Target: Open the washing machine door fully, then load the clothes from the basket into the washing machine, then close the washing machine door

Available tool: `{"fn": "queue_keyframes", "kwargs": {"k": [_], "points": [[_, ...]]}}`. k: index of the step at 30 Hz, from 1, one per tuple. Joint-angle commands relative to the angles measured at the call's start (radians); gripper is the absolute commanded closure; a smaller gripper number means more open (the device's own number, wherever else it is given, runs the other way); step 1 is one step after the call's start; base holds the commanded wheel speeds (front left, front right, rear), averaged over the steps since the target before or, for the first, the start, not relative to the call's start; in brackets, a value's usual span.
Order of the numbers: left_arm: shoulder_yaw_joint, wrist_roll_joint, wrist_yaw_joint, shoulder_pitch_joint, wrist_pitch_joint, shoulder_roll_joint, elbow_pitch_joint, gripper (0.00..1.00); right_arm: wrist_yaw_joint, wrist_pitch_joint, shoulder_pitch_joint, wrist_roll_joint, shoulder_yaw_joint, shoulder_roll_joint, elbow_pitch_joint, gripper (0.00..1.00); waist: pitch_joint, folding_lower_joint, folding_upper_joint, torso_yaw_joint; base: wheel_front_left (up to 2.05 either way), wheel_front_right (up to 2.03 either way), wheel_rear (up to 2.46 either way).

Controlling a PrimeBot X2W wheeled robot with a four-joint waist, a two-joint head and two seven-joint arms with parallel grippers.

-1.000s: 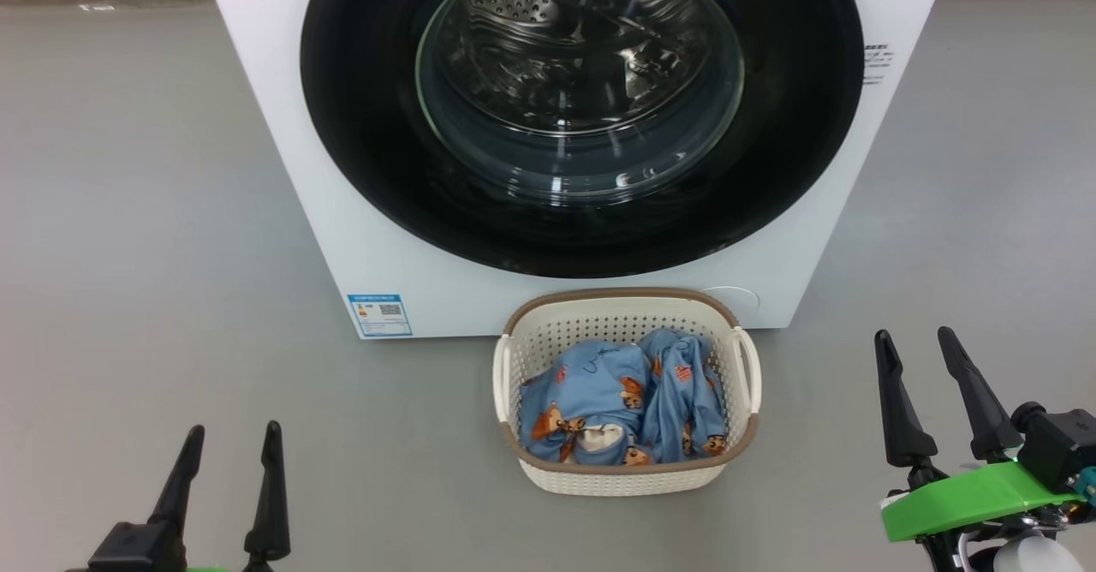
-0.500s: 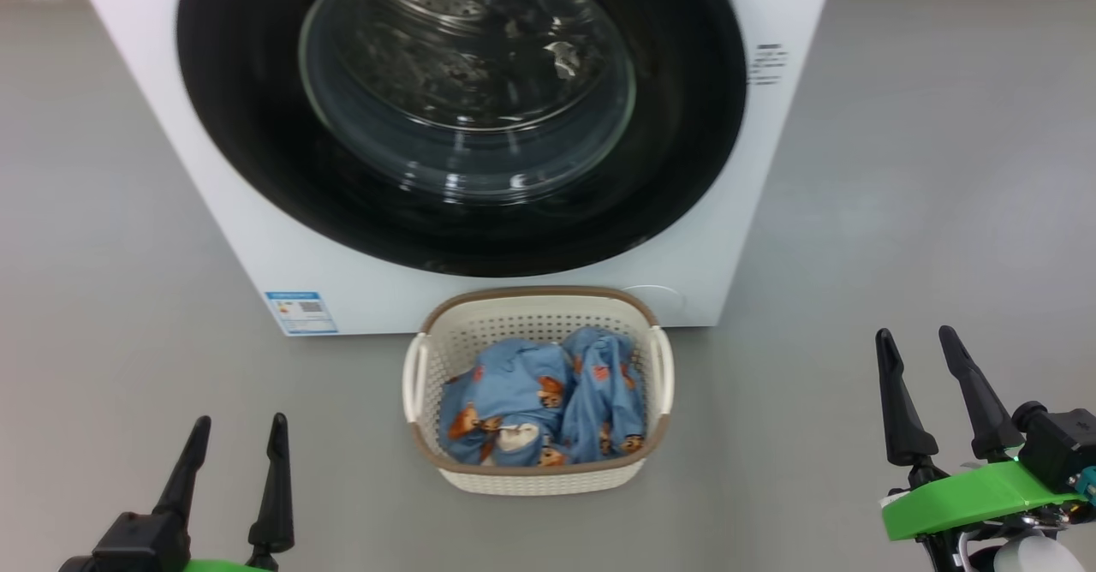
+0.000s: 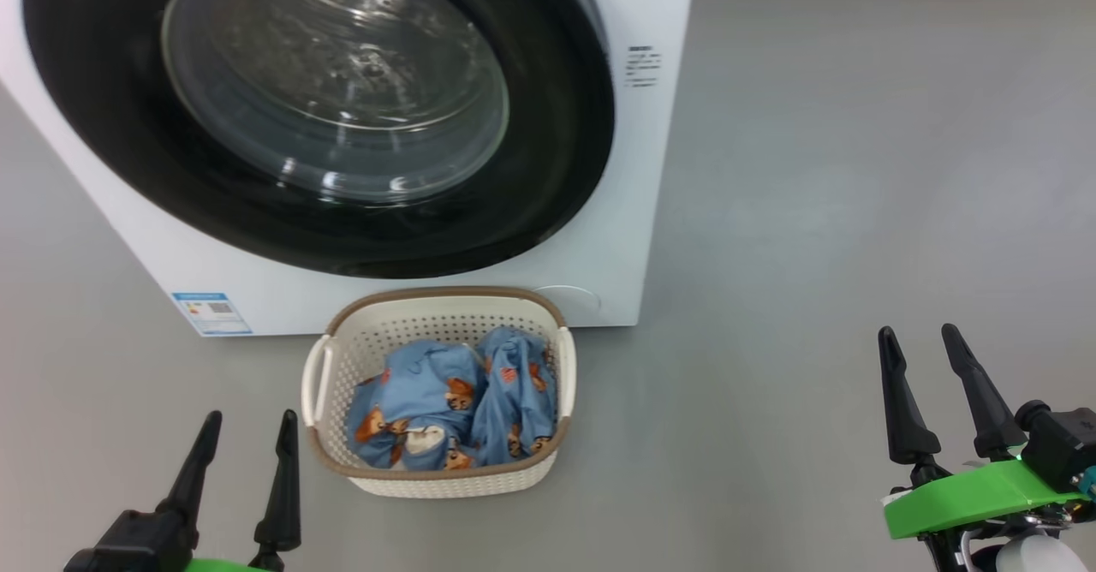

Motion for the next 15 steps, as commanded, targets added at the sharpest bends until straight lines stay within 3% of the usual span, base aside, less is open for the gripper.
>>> {"fn": "queue_keyframes", "kwargs": {"k": [1, 6, 15], "points": [[0.032, -0.009, 0.001, -0.037, -0.006, 0.016, -0.026, 0.00, 0.006, -0.012, -0.021, -0.010, 0.015, -0.012, -0.027, 0.00, -0.001, -0.0001, -0.0001, -0.001, 0.61, 0.61, -1.23], [0.027, -0.013, 0.001, -0.035, -0.006, 0.016, -0.019, 0.00, 0.006, -0.012, -0.019, -0.010, 0.012, -0.012, -0.026, 0.00, -0.004, -0.0001, -0.0001, -0.001, 0.38, 0.38, -0.75], [0.019, -0.022, 0.001, -0.033, -0.006, 0.018, -0.016, 0.00, 0.006, -0.012, -0.020, -0.006, 0.014, -0.009, -0.020, 0.00, -0.007, -0.0001, -0.0001, 0.001, 0.02, 0.02, -0.04]]}}
